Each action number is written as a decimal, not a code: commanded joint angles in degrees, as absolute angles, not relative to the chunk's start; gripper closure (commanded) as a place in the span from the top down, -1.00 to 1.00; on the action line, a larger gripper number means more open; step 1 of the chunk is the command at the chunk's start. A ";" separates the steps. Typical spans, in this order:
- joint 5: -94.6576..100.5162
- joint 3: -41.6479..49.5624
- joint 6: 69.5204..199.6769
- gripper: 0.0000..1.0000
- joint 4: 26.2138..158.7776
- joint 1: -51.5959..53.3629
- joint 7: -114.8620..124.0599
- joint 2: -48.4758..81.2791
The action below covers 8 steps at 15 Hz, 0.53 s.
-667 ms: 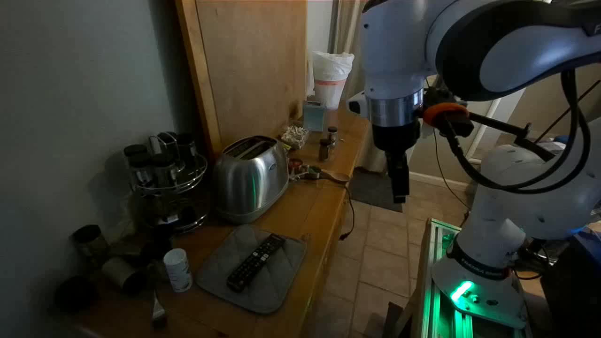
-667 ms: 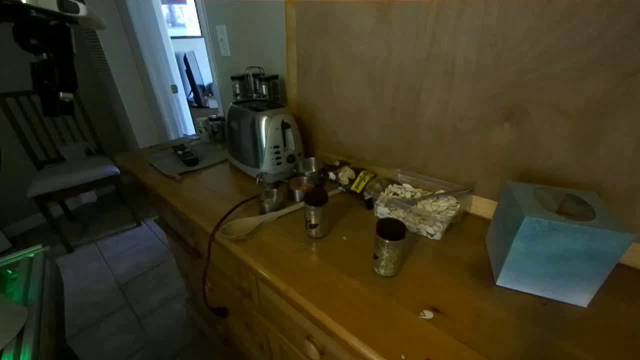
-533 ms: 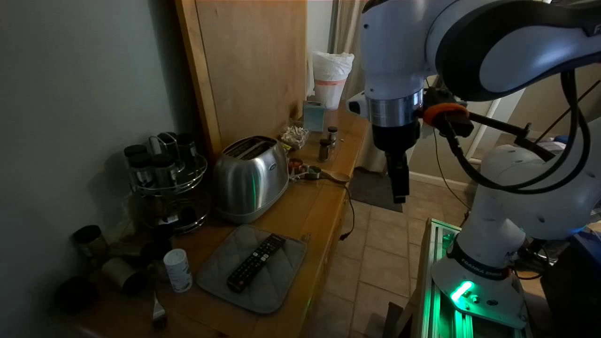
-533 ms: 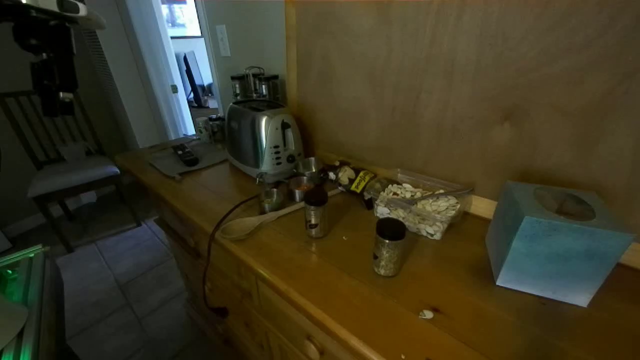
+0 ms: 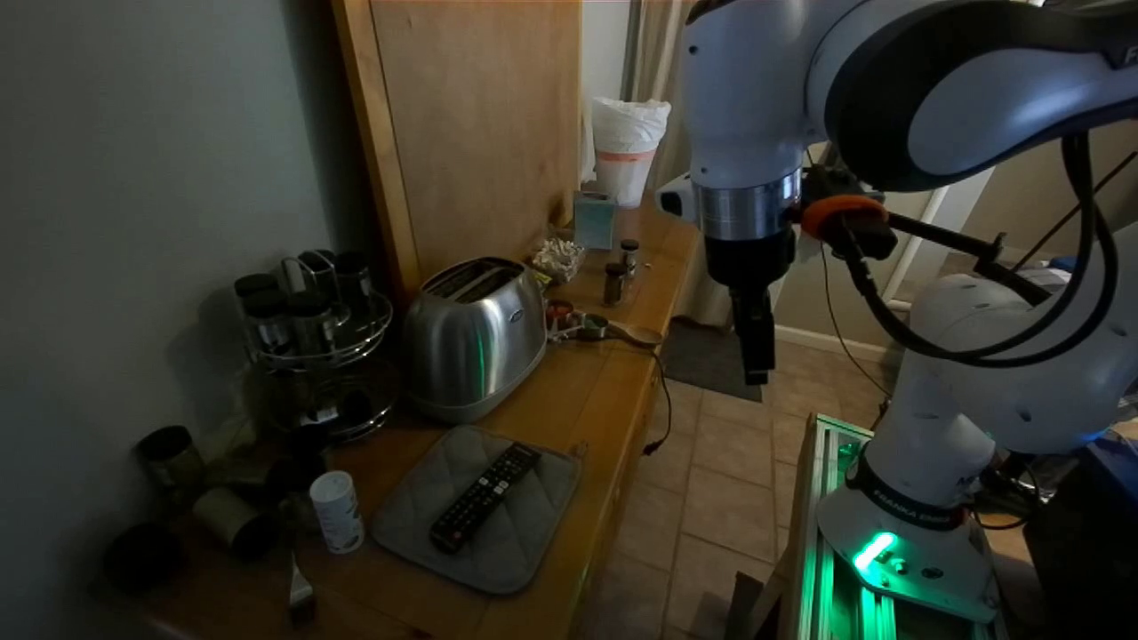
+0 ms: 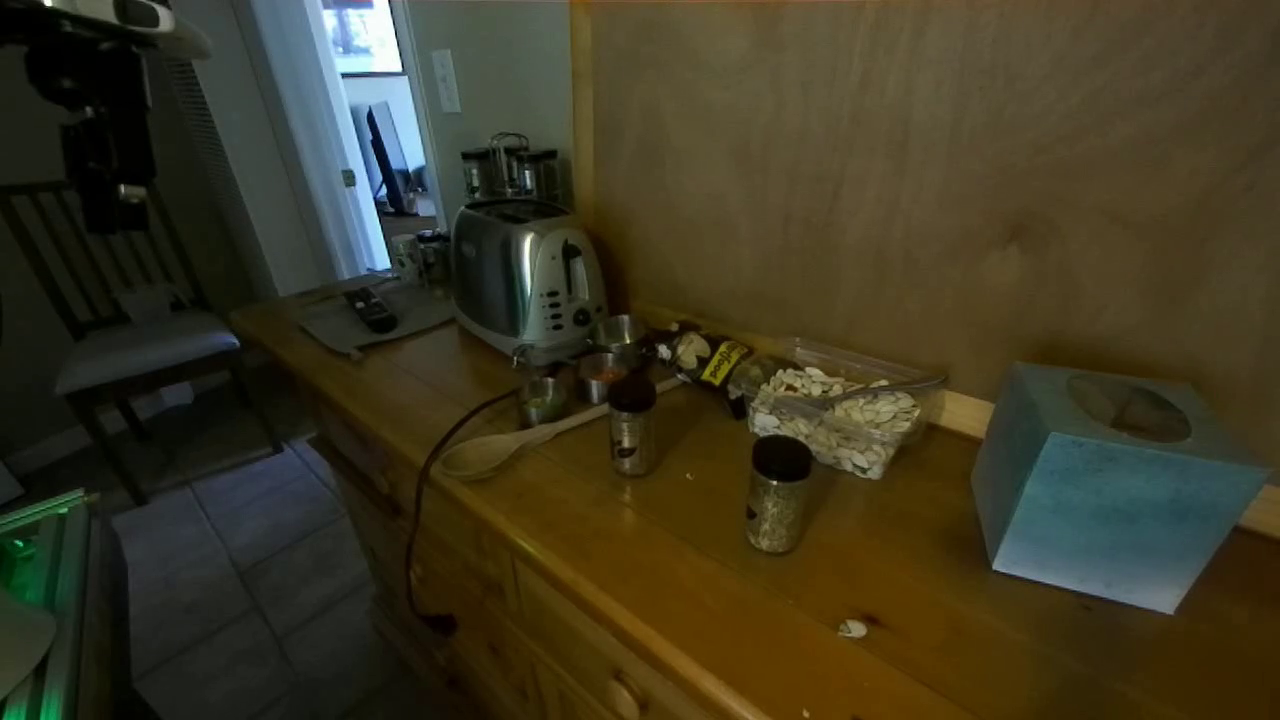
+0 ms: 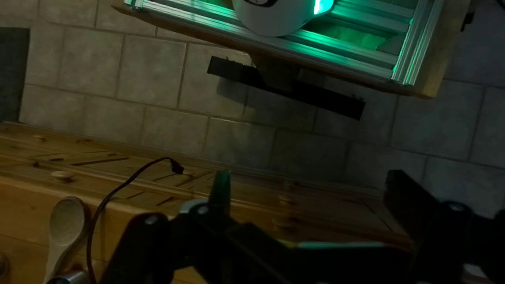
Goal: Pick up the laying spice bottle on the bottom rack of the circular spice rack and put it on the counter
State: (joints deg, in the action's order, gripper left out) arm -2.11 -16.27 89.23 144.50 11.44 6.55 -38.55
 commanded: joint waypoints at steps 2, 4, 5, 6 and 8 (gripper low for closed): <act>-1.83 -15.70 89.10 1.00 144.36 12.13 6.92 -38.38; -3.92 -15.61 95.08 1.00 143.06 14.36 2.26 -34.19; -4.61 -15.81 97.80 1.00 142.61 15.20 0.71 -32.58; -5.49 -16.09 100.87 1.00 142.08 16.15 -0.46 -30.90; -6.62 -16.31 106.08 1.00 140.97 18.31 -3.66 -27.18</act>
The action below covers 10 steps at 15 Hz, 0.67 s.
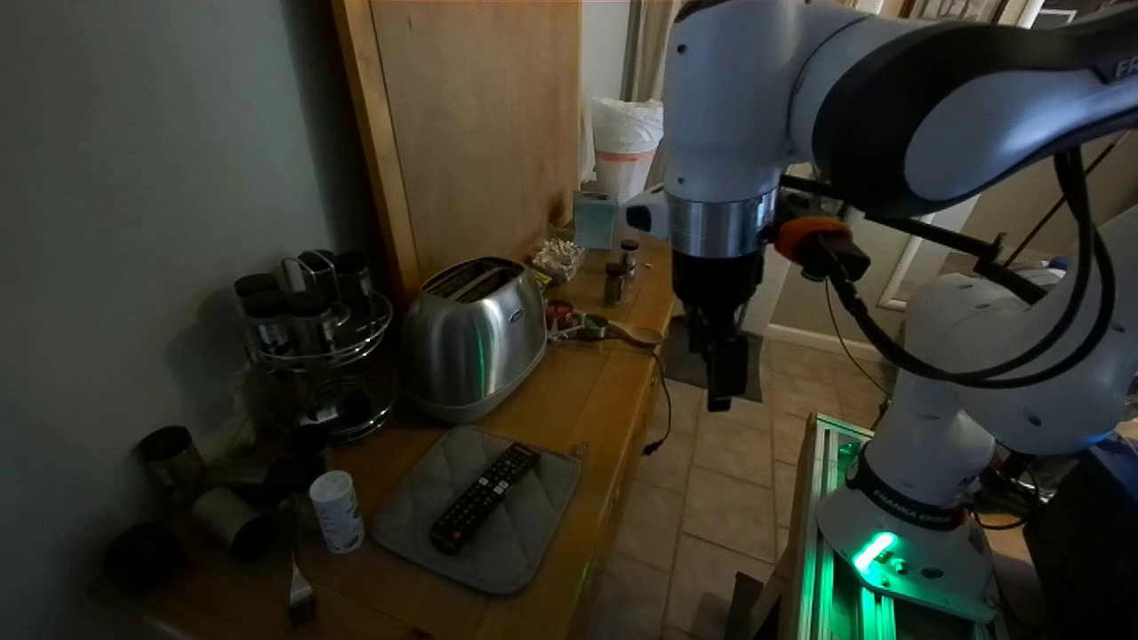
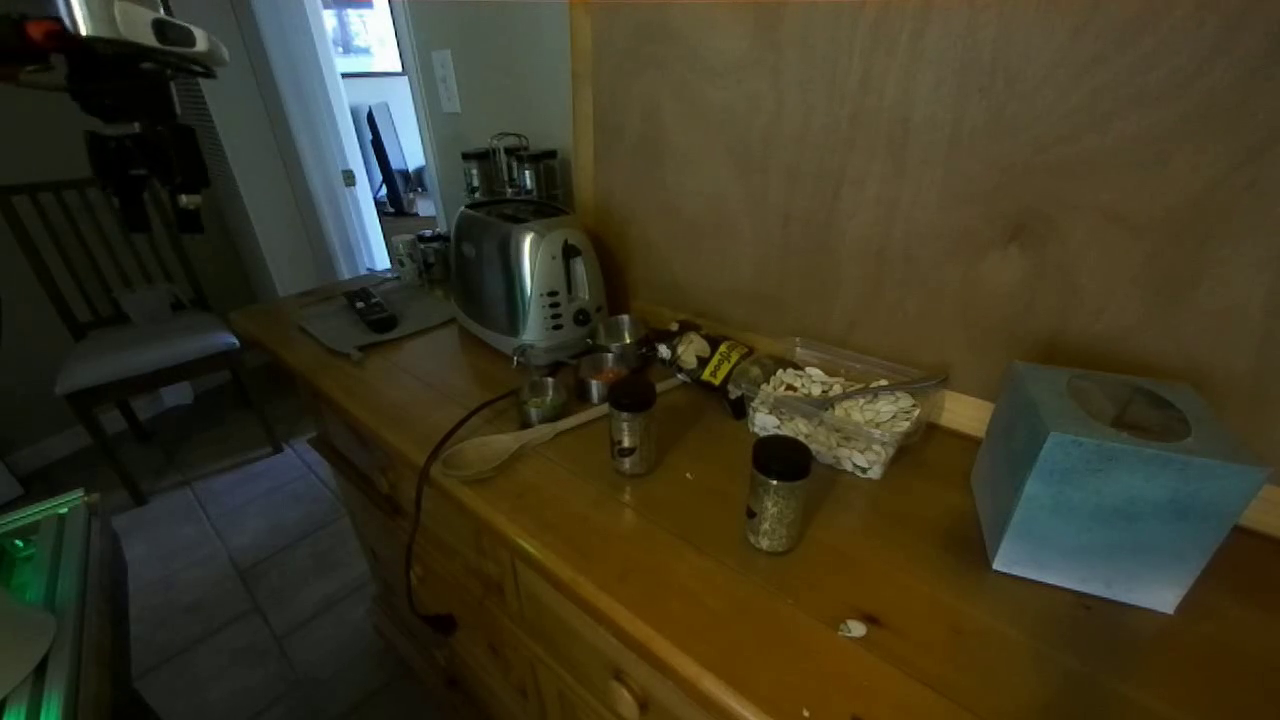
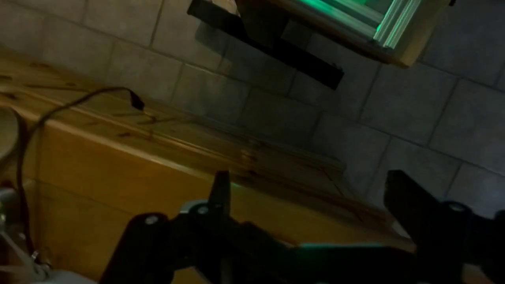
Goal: Pick up the laying spice bottle on the bottom rack of the circular spice rack and put it on the counter
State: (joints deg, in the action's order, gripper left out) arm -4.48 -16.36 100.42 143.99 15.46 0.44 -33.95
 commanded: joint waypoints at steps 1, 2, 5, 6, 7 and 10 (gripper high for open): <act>-6.21 -16.59 108.90 1.00 140.41 19.14 -5.32 -25.31; -5.79 -16.80 111.69 1.00 139.94 19.82 -6.47 -23.65; -4.57 -17.66 117.78 1.00 137.52 20.54 -8.03 -17.60; -4.48 -18.00 119.25 1.00 136.50 20.64 -8.44 -15.56; -5.03 -18.12 120.43 1.00 135.47 20.88 -9.06 -13.68; -3.67 -19.77 124.42 1.00 132.14 20.72 -6.04 -7.39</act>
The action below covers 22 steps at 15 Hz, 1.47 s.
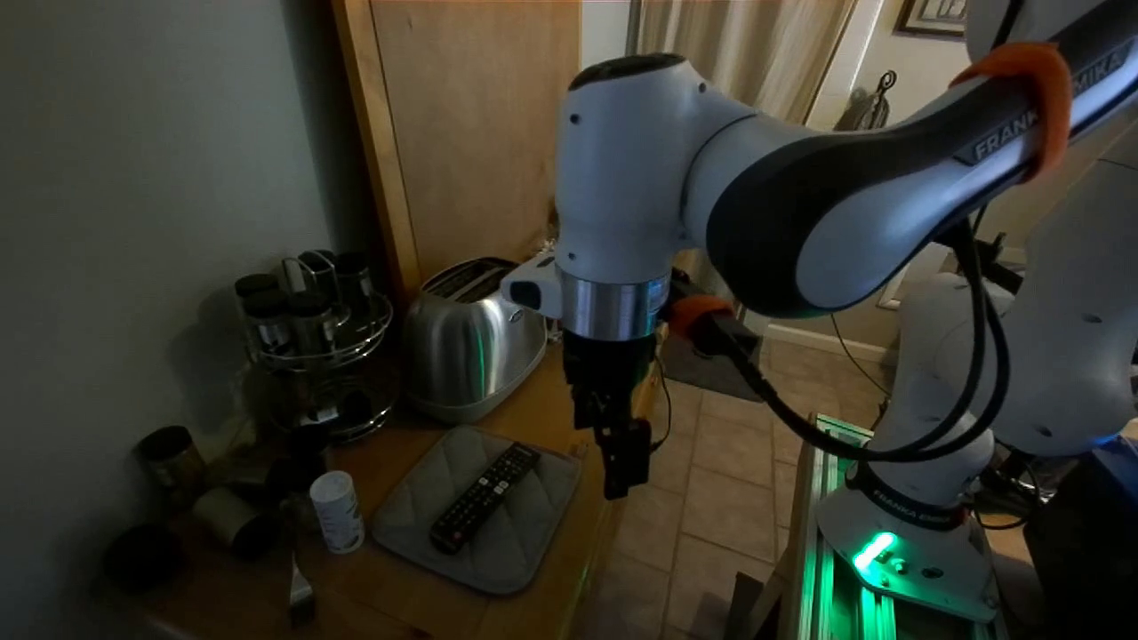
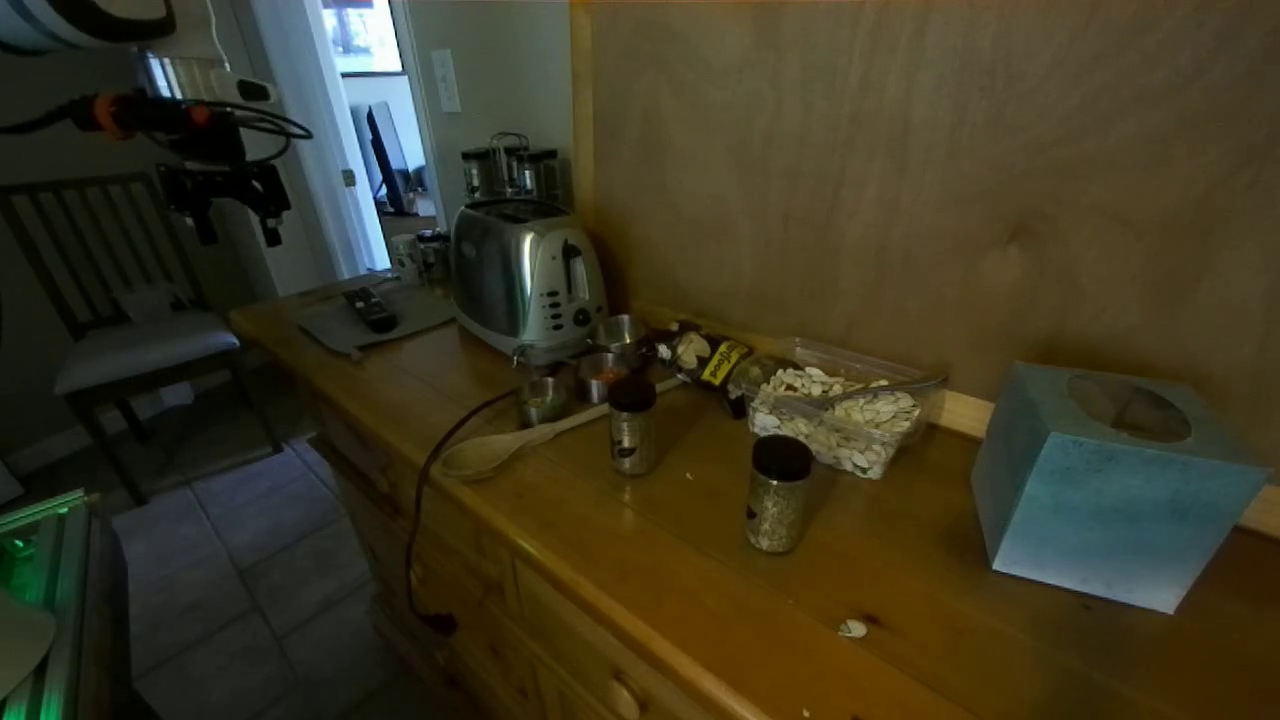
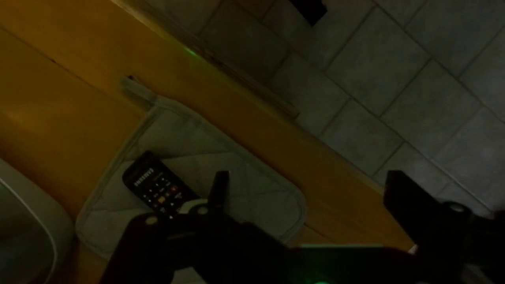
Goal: Pick up the laying spice bottle on the bottom rack of the circular spice rack and put it on the counter
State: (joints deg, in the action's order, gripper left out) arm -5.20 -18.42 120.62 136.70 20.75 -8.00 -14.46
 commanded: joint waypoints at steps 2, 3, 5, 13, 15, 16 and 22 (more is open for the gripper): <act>-2.73 -20.30 126.12 1.00 130.44 20.70 -5.41 -4.32; -1.70 -20.59 127.38 1.00 129.89 20.69 -5.06 -3.27; 3.31 -20.98 129.97 1.00 129.06 20.33 -2.62 -1.86; 6.81 -18.57 130.19 1.00 130.23 18.12 3.16 -4.55; 6.81 -18.52 130.19 1.00 130.29 17.96 3.37 -4.98; 6.81 -18.55 130.19 1.00 130.29 17.98 3.53 -5.00; 8.48 -17.68 137.83 1.00 133.69 16.16 11.90 -4.63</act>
State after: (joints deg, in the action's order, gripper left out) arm 6.95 -18.23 132.50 131.24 17.30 6.91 -4.69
